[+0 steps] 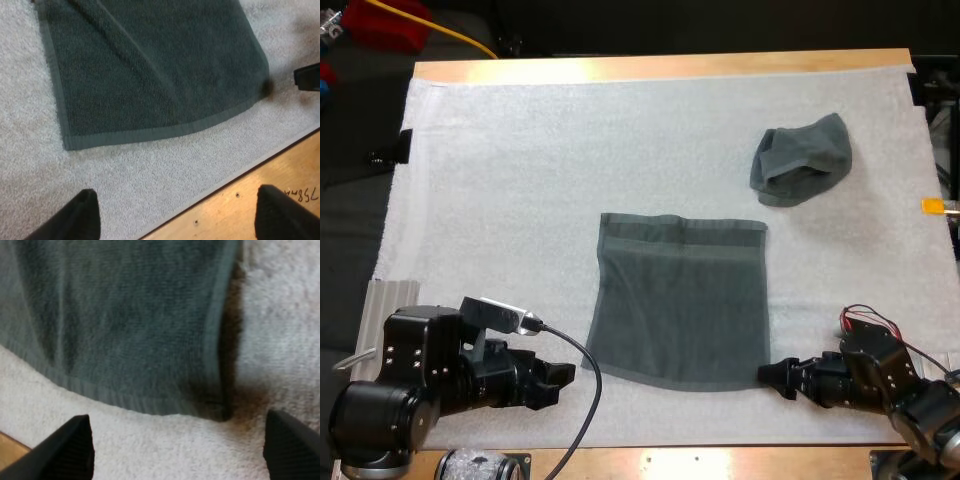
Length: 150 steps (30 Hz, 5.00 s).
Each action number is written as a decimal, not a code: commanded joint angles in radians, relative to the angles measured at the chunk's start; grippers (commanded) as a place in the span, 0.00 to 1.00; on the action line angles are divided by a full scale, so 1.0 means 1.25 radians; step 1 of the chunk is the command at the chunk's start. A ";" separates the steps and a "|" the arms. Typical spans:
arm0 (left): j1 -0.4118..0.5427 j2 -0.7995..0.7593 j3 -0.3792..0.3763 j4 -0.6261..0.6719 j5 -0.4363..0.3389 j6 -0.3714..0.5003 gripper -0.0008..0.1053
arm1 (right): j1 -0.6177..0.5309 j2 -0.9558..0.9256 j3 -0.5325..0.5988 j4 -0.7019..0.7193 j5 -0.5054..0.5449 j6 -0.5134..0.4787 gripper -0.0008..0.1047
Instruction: Pick towel from pile, fold and stack
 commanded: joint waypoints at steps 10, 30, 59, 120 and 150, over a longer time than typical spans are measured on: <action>-0.004 -0.003 -0.002 0.002 0.005 -0.003 0.60 | -0.004 0.035 0.056 -0.150 -0.028 0.059 0.66; -0.004 -0.003 -0.002 0.002 0.005 -0.003 0.60 | -0.004 0.304 0.057 -0.329 -0.165 0.096 0.66; -0.004 -0.003 -0.002 0.002 0.005 -0.003 0.60 | -0.003 0.315 0.057 -0.299 -0.148 0.132 0.23; -0.085 0.680 0.202 -0.442 0.104 0.031 0.66 | -0.003 0.221 0.057 -0.207 -0.072 0.140 0.07; -0.154 0.602 0.202 -0.312 -0.011 0.049 0.05 | 0.000 0.223 -0.074 -0.059 -0.106 0.113 0.06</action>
